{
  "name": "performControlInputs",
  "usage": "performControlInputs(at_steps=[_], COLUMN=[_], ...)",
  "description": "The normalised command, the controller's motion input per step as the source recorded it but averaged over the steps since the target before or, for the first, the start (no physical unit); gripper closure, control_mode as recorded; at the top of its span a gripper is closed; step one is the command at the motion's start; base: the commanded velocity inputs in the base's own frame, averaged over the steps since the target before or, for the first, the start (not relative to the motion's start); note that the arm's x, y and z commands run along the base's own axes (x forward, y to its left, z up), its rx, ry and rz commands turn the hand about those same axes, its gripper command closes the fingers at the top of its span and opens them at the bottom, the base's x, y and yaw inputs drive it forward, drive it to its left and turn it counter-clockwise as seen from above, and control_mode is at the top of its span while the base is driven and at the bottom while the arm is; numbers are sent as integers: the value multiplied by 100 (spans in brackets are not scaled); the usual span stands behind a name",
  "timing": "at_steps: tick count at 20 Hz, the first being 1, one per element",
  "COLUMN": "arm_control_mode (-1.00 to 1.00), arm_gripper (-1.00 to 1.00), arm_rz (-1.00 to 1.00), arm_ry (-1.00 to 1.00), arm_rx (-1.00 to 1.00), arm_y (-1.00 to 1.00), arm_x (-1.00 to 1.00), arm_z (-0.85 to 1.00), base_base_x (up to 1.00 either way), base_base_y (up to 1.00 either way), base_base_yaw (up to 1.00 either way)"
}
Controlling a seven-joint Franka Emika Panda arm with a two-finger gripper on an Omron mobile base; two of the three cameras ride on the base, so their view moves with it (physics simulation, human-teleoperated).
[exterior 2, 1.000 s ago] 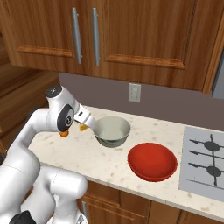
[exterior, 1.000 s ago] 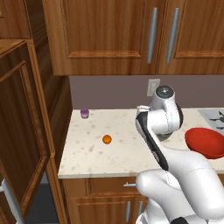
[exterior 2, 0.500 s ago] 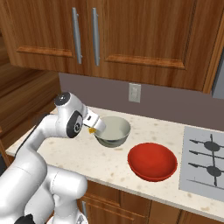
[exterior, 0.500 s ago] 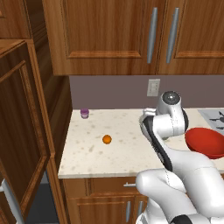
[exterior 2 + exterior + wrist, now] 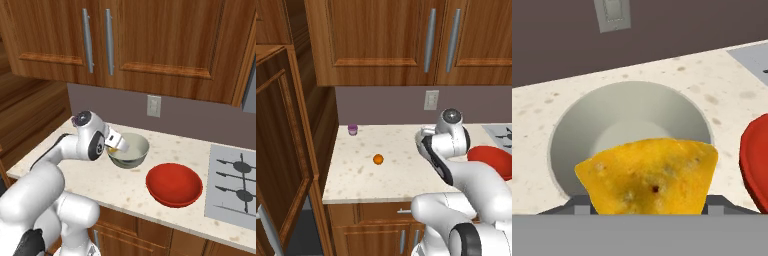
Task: Pick both bowls and place them on the counter. Then place the tangerine in one bowl and place the cheese in the other bowl.
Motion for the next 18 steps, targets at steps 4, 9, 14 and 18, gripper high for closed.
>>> performControlInputs(at_steps=[4,9,14,18], arm_control_mode=[-100,-100,-100,-100], arm_gripper=[100,100,100,100], arm_rz=[1,7,9,7], arm_ry=[18,10,-2,-6], arm_rx=[0,0,0,0], arm_y=[-3,0,-3,-7], arm_x=[28,8,1,0], arm_z=[-5,-23,-25,-24], base_base_x=[0,0,0,0], base_base_y=[0,0,0,0], base_base_yaw=[0,0,0,0])
